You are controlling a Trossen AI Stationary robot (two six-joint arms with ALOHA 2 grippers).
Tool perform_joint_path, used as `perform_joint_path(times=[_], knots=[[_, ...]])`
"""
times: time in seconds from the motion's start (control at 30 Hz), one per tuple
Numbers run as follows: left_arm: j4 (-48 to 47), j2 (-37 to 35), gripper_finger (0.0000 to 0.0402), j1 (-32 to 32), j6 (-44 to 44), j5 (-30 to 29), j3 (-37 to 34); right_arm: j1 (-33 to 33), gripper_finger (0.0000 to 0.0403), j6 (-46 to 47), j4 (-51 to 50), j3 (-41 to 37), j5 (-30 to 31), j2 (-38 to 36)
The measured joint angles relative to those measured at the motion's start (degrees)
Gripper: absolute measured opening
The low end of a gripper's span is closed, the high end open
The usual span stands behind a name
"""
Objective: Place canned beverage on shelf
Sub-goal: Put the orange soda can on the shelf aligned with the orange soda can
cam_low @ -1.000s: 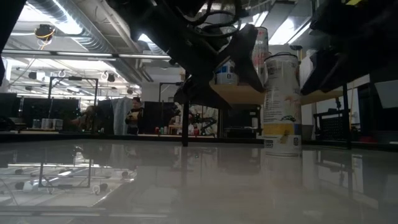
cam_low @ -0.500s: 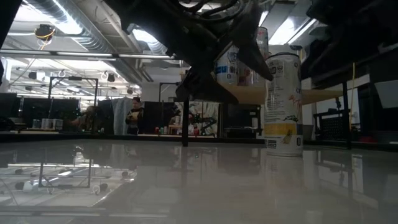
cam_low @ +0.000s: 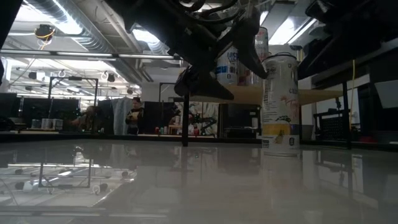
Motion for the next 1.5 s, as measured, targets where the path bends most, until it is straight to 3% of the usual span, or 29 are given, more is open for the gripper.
perform_joint_path(times=[0.3,0.97,1.07,1.3,1.5], knots=[[-0.66,0.04,0.0365,0.68,2.29,-7.81,0.00,0.17,0.0321,-0.22,1.01,0.00,-4.05,0.15],[-5.01,0.06,0.0365,-1.37,2.43,-3.70,0.02,0.13,0.0321,1.46,-2.93,1.34,-1.12,0.07],[-5.08,0.06,0.0365,-2.16,2.43,-2.69,0.02,0.11,0.0321,0.86,-5.23,3.87,1.34,0.04],[-5.05,0.06,0.0365,-4.06,2.44,-2.32,0.02,0.09,0.0321,-1.88,-15.19,11.12,13.53,0.04],[-5.05,0.06,0.0365,-5.27,2.44,-2.32,0.02,0.02,0.0321,-3.50,-10.53,14.08,13.45,0.11]])
